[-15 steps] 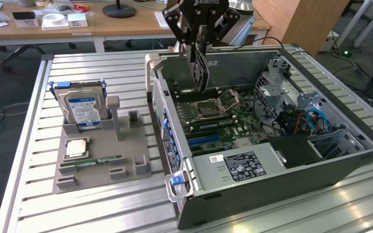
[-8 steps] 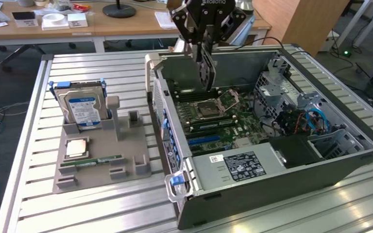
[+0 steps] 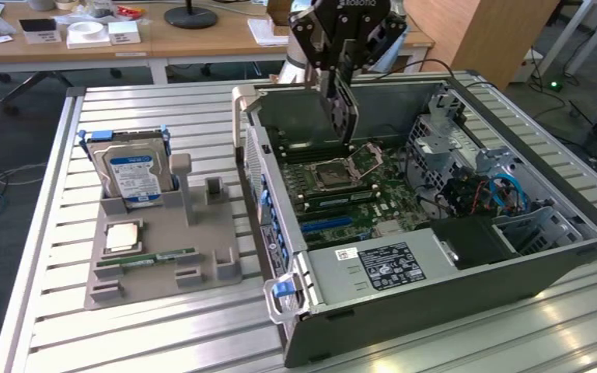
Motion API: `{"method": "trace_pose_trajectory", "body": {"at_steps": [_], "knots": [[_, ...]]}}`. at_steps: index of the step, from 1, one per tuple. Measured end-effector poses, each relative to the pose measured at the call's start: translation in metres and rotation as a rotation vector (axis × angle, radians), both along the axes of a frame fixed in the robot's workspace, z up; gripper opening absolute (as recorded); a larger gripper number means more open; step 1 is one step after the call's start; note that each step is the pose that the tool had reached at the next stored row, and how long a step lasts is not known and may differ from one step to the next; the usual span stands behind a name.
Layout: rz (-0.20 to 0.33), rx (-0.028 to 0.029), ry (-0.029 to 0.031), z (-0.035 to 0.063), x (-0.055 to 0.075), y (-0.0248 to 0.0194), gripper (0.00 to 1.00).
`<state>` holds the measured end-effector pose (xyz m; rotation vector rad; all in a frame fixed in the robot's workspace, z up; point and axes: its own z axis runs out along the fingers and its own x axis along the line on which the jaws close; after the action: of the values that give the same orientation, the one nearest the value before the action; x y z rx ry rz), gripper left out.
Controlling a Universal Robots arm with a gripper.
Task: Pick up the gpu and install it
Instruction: 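Pick up the gpu and move the gpu toward the slot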
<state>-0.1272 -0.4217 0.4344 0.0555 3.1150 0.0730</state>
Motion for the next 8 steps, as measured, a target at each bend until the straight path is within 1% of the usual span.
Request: {"method": "trace_pose_trajectory", "body": {"at_steps": [8], "knots": [[0.0, 0.0001, 0.0, 0.0, 0.016, 0.0012, 0.26]]}}
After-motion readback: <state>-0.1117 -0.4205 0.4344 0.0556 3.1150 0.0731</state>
